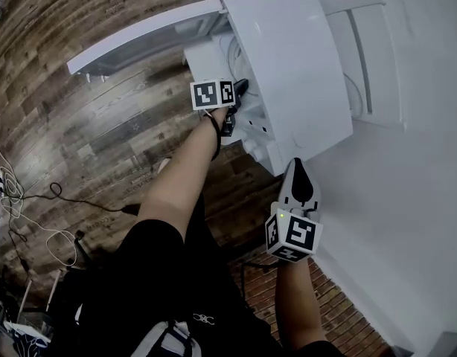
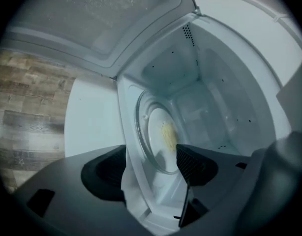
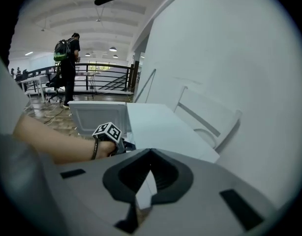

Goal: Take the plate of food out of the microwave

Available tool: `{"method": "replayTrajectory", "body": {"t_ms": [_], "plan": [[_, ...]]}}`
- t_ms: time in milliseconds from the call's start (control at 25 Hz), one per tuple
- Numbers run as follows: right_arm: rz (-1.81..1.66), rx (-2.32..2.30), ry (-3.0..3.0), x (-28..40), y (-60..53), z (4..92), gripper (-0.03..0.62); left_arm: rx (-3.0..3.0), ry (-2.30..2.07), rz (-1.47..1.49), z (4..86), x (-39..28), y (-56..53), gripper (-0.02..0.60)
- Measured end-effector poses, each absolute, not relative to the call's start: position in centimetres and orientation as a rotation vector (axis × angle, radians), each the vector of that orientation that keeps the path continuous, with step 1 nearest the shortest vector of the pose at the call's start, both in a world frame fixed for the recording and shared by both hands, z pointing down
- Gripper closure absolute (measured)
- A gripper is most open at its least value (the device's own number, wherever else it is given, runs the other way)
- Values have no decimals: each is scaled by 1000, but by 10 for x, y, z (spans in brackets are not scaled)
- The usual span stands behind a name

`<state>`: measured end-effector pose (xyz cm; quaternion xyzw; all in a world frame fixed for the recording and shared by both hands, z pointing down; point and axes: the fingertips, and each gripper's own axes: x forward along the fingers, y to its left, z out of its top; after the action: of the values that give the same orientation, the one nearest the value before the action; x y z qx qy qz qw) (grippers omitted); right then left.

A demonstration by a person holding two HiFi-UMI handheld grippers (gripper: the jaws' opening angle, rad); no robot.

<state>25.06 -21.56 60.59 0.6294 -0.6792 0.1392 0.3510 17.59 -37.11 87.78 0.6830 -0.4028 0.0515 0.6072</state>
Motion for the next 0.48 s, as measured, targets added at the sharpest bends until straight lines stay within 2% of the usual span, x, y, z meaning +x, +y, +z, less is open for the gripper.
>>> {"method": "replayTrajectory", "body": {"t_ms": [360, 480], "plan": [[400, 1637, -1702, 280, -208, 616, 581, 1595, -974, 253, 905, 182, -391, 276], [400, 1625, -1702, 279, -208, 619, 581, 1583, -967, 266, 909, 184, -389, 296]]}}
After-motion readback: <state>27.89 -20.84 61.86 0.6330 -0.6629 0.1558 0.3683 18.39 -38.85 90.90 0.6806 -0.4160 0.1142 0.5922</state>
